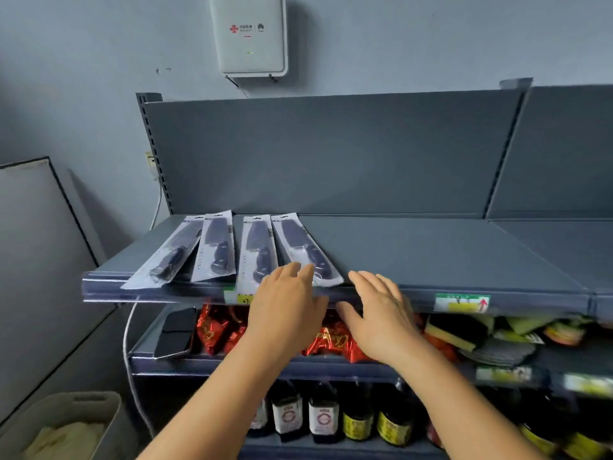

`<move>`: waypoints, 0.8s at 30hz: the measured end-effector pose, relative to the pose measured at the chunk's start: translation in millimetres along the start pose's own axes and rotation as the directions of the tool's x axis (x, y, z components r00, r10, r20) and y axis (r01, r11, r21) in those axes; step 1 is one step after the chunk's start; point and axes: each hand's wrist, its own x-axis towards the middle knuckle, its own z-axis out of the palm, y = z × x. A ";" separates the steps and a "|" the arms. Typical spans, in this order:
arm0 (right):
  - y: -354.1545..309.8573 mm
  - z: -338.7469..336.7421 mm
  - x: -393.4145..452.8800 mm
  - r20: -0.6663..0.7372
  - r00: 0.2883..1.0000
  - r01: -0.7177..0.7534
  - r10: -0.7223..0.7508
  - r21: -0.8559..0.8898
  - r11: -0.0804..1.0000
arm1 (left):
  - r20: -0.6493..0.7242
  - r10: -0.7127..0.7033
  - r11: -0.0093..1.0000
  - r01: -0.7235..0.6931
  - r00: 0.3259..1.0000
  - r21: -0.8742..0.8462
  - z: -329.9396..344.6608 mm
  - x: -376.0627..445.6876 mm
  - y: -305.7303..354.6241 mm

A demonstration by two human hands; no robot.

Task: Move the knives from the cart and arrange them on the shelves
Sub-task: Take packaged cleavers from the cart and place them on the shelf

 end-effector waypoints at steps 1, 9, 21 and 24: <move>7.0 2.0 -15.9 0.006 0.999 -0.039 0.039 0.002 0.999 | 0.002 0.035 0.999 -0.035 0.999 -0.017 2.9 -12.2 6.6; 75.8 18.4 -140.4 0.103 0.927 -0.364 0.360 0.026 0.931 | 0.257 0.248 0.963 -0.209 0.934 -0.167 58.8 -100.2 68.2; 202.3 21.9 -321.6 0.069 0.689 -0.725 0.721 0.049 0.687 | 0.507 0.546 0.838 -0.453 0.667 -0.305 144.5 -201.3 230.7; 238.5 11.0 -376.1 0.064 0.608 -0.794 0.791 0.058 0.605 | 0.564 0.594 0.800 -0.497 0.573 -0.337 162.3 -235.1 285.9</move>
